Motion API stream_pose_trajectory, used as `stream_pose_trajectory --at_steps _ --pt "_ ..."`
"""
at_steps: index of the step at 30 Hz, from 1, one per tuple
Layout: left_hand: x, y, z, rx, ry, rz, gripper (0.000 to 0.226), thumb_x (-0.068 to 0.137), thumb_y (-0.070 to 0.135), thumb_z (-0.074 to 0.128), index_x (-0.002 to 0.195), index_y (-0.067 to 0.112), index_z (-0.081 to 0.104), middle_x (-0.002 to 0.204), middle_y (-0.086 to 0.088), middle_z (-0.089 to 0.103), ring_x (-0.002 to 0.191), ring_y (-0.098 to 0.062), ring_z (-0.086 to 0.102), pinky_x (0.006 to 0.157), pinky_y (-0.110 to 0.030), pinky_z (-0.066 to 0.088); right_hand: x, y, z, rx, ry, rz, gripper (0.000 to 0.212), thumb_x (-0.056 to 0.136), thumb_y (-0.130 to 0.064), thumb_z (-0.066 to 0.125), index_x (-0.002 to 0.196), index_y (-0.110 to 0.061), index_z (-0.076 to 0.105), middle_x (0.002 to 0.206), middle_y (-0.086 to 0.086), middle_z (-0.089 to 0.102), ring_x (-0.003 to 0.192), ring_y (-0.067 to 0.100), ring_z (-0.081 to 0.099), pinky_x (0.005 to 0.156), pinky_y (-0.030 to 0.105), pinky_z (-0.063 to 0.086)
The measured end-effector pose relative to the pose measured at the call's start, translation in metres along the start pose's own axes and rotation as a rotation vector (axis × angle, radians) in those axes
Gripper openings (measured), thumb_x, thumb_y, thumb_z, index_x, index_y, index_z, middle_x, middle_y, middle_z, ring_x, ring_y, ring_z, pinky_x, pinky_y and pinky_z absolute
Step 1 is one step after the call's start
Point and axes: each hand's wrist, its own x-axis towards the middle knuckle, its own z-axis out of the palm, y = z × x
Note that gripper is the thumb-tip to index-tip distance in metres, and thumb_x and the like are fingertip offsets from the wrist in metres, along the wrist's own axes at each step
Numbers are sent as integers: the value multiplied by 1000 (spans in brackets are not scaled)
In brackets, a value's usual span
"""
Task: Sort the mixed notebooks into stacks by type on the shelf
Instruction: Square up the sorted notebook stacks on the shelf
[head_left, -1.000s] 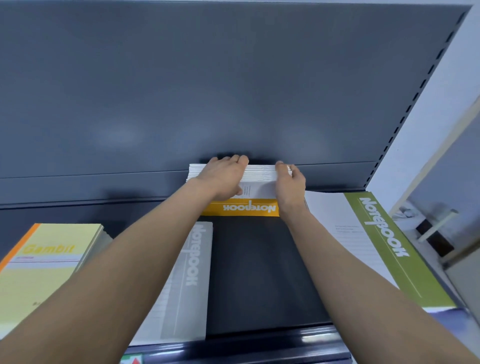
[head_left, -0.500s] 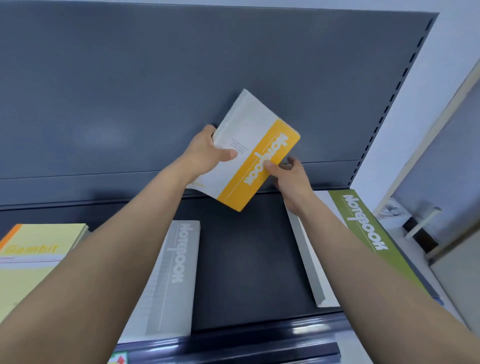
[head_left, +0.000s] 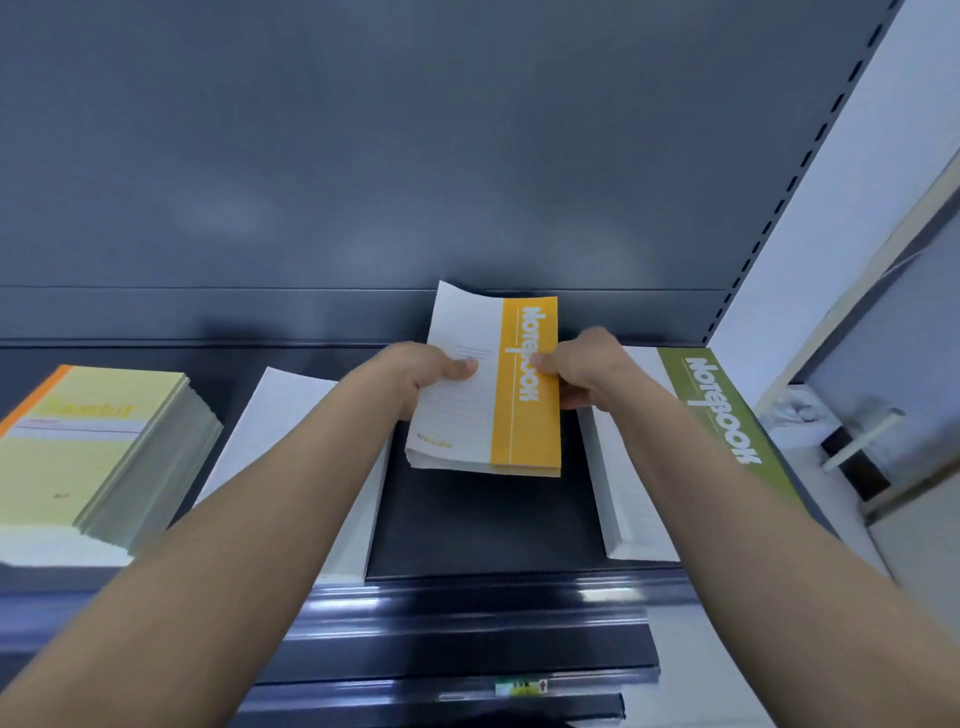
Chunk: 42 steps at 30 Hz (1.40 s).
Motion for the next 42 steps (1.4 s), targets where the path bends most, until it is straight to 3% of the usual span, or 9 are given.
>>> stream_pose_trajectory --at_steps 3,8,11,18,21,23,29,36,42 --pt "-7 -18 6 12 33 -27 19 83 6 69 99 1 61 87 -12 67 84 -28 64 74 -44 50 -3 13 9 -69 -15 38 17 87 -18 65 96 -9 54 105 12 66 92 27 66 76 42 56" --pt "-13 -36 12 91 105 -29 17 80 10 73 89 3 60 102 -13 67 92 -30 65 81 -42 52 -5 23 20 -242 -17 42 18 89 -18 59 76 -11 50 102 13 67 88 30 67 77 44 57" --pt "-16 -41 15 162 152 0 28 79 14 75 100 2 60 104 -11 66 94 -29 64 80 -39 51 -8 26 23 -310 -24 55 19 91 -17 56 75 -11 49 102 14 66 88 30 67 77 43 57" --pt "-23 -46 19 291 203 86 21 86 9 65 103 4 54 108 -12 62 94 -29 62 73 -35 50 -17 29 29 -424 -57 102 20 95 -17 51 77 -8 48 105 15 65 90 31 67 81 42 57" --pt "-27 -47 22 461 257 153 4 90 6 53 89 6 49 87 -7 54 71 -19 53 58 -27 43 -21 33 30 -436 -76 125 18 96 -16 48 80 -8 49 106 15 65 92 31 66 81 41 56" --pt "-28 -48 23 559 277 184 3 90 6 51 90 5 48 79 -4 51 67 -17 50 60 -28 44 -24 34 31 -449 -69 119 15 95 -16 49 83 -7 49 106 15 64 91 31 67 80 42 57" --pt "-33 -53 24 774 284 242 16 89 9 58 103 2 55 108 -12 60 90 -24 57 70 -27 45 -33 35 32 -496 -48 115 11 94 -17 52 98 -7 51 106 15 63 89 31 67 78 40 57" --pt "-33 -60 26 918 334 293 18 87 11 61 102 3 57 111 -11 61 99 -25 60 68 -25 43 -38 36 35 -621 27 44 13 93 -20 53 98 -9 50 99 11 61 84 28 65 72 34 56" --pt "-29 -61 27 982 342 316 16 86 10 63 78 7 48 102 -9 60 81 -20 53 54 -23 39 -41 38 35 -752 99 -46 15 91 -20 56 97 -10 47 92 7 55 90 24 64 82 31 55"
